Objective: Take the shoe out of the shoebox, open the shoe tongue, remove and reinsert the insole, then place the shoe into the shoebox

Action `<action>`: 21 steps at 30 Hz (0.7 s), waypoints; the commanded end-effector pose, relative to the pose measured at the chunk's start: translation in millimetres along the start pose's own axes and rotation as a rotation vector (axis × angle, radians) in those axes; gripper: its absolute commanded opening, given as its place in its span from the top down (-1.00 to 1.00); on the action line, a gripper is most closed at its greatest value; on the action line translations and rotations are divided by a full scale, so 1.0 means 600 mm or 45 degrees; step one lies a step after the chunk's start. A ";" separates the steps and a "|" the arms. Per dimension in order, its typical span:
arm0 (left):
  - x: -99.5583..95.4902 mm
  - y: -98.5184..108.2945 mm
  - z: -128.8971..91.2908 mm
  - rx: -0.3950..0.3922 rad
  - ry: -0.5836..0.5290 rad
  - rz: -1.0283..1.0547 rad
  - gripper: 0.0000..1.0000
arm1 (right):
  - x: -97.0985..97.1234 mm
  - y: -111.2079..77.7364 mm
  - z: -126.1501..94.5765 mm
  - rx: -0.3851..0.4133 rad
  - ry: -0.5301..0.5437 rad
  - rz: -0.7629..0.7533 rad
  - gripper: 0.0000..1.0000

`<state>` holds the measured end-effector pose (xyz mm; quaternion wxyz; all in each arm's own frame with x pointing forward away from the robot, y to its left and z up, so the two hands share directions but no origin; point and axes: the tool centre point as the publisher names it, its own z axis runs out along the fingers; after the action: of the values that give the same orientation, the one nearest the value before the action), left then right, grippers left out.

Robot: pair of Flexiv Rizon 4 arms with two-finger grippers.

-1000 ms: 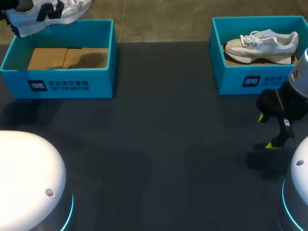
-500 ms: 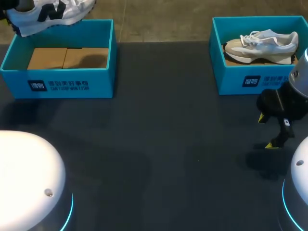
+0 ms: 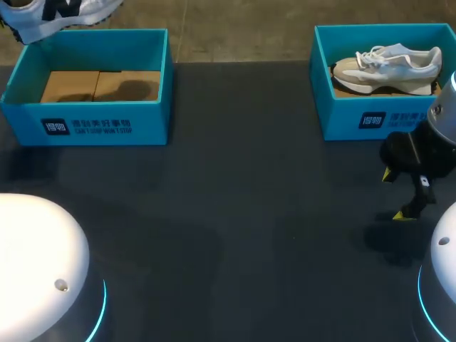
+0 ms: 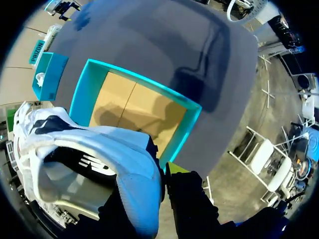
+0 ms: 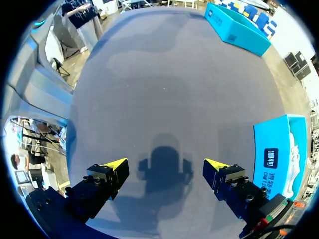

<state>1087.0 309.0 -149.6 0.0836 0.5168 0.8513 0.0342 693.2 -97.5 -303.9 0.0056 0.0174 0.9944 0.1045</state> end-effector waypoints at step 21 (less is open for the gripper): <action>-0.021 0.033 0.044 0.021 0.034 0.118 1.00 | 0.002 0.000 0.001 0.004 -0.003 0.001 -1.00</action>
<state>1096.8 306.8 -165.0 0.0751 0.5563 0.8263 0.0453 693.2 -97.7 -304.0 0.0056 0.0176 0.9944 0.1045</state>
